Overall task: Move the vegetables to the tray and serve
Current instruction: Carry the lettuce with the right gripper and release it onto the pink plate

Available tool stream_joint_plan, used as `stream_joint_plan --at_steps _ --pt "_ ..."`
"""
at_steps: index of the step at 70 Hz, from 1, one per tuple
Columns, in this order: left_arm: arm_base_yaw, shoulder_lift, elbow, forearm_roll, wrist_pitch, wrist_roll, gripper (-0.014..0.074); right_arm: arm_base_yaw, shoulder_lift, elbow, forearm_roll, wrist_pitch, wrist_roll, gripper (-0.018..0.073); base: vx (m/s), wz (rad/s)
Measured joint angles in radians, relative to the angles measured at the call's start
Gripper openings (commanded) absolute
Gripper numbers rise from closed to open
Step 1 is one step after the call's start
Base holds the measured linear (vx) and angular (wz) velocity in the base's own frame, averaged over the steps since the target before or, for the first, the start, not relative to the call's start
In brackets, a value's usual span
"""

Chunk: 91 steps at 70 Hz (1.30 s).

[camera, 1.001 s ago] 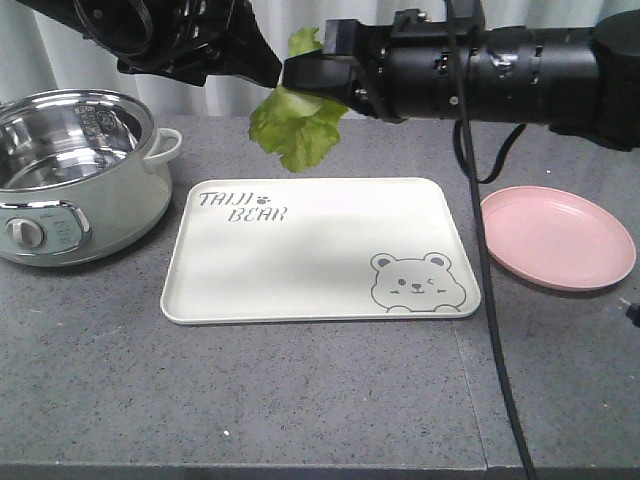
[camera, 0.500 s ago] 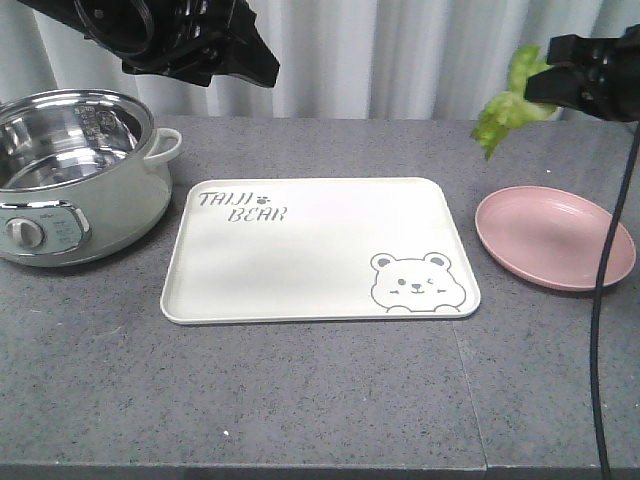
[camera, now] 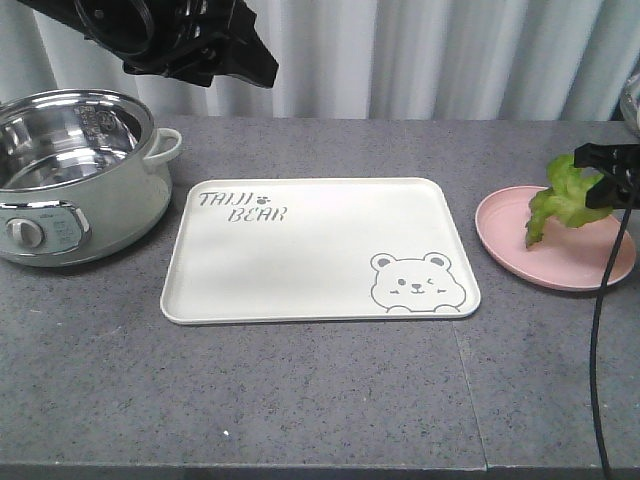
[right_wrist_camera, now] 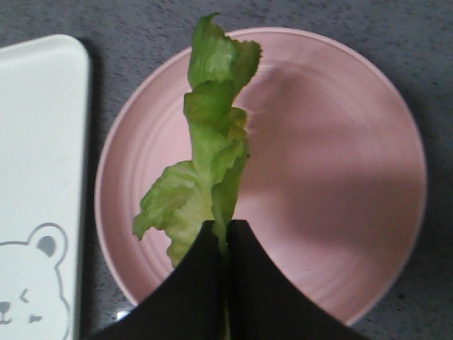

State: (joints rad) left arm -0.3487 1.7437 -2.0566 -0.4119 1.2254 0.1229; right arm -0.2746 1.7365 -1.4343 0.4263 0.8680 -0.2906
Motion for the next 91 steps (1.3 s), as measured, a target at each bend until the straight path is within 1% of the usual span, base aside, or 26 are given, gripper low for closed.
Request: stream_joint_plan --at_steps 10,21,27,32,39,44,49,63,69,75,85,91 --pt "0.0 0.0 0.0 0.0 0.0 0.0 0.0519 0.0 -0.009 0.0 -0.154 -0.003 0.11 -0.0004 0.0 0.0" --pt "0.0 0.0 0.0 0.0 0.0 0.0 0.0519 0.0 -0.018 0.0 -0.289 -0.002 0.207 -0.0004 0.0 0.0" --pt "0.0 0.0 0.0 0.0 0.0 0.0 0.0519 0.0 -0.018 0.0 -0.346 0.003 0.248 -0.0004 0.0 0.0" --pt "0.0 0.0 0.0 0.0 0.0 0.0 0.0519 0.0 -0.018 0.0 -0.365 0.006 0.263 -0.0004 0.0 0.0" --pt "0.0 0.0 0.0 0.0 0.0 0.0 0.0519 0.0 -0.016 0.0 -0.36 0.02 0.266 -0.0002 0.0 0.0" --pt "0.0 0.0 0.0 0.0 0.0 0.0 0.0519 0.0 -0.003 0.0 -0.335 0.035 0.257 -0.0001 0.0 0.0" --pt "0.0 0.0 0.0 0.0 0.0 0.0 0.0519 0.0 0.018 0.0 -0.287 0.045 0.227 0.0 0.0 0.0" --pt "0.0 0.0 0.0 0.0 0.0 0.0 0.0519 0.0 0.058 0.0 -0.116 0.051 0.096 0.0011 0.0 0.0" --pt "0.0 0.0 0.0 0.0 0.0 0.0 0.0519 0.0 0.066 0.0 -0.073 0.051 0.065 0.0015 0.0 0.0" --pt "0.0 0.0 0.0 0.0 0.0 0.0 0.0519 0.0 0.072 0.0 -0.055 0.051 0.05 0.0025 0.0 0.0" --pt "0.0 0.0 0.0 0.0 0.001 0.0 0.0519 0.0 0.078 0.0 -0.05 0.051 0.046 0.009 0.0 0.0" --pt "0.0 0.0 0.0 0.0 0.001 0.0 0.0519 0.0 0.078 0.0 -0.05 0.051 0.045 0.0176 0.0 0.0"
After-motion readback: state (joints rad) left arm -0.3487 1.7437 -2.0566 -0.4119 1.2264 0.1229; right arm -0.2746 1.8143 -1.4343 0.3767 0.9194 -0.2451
